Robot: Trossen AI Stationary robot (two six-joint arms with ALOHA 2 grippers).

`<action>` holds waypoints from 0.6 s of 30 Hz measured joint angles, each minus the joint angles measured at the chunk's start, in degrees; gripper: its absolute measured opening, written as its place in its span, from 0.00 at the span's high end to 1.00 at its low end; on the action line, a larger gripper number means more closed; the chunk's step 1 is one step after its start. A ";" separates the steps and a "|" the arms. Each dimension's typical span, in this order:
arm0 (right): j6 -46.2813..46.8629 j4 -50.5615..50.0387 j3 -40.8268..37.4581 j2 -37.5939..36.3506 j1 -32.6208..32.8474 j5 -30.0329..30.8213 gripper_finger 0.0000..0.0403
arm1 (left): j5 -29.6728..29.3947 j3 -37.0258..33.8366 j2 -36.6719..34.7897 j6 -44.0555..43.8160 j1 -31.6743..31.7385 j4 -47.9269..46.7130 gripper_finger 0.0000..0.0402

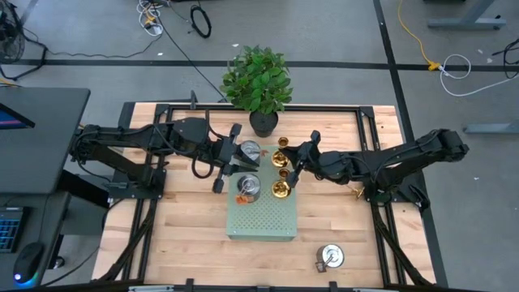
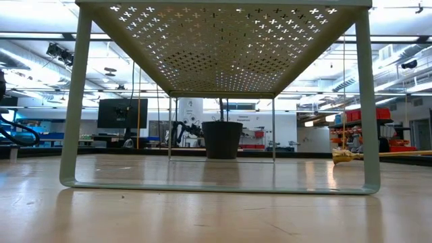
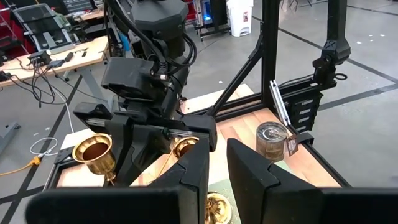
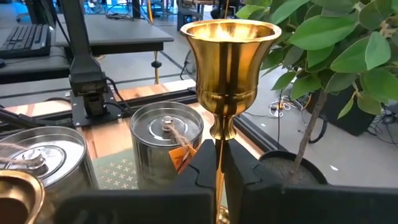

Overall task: Pick & Place candle stick holders
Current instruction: Align the top gold candle holder with the other gold candle holder on the shelf

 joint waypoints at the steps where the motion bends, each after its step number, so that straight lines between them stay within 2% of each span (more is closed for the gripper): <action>1: -0.08 -0.10 0.00 0.00 -0.01 0.00 0.99 | 0.00 0.00 0.00 -0.02 0.00 -0.02 0.83; 18: 1.00 2.07 -2.62 -0.01 -0.01 1.10 0.99 | 0.01 0.00 0.00 -0.39 -0.01 -0.20 0.83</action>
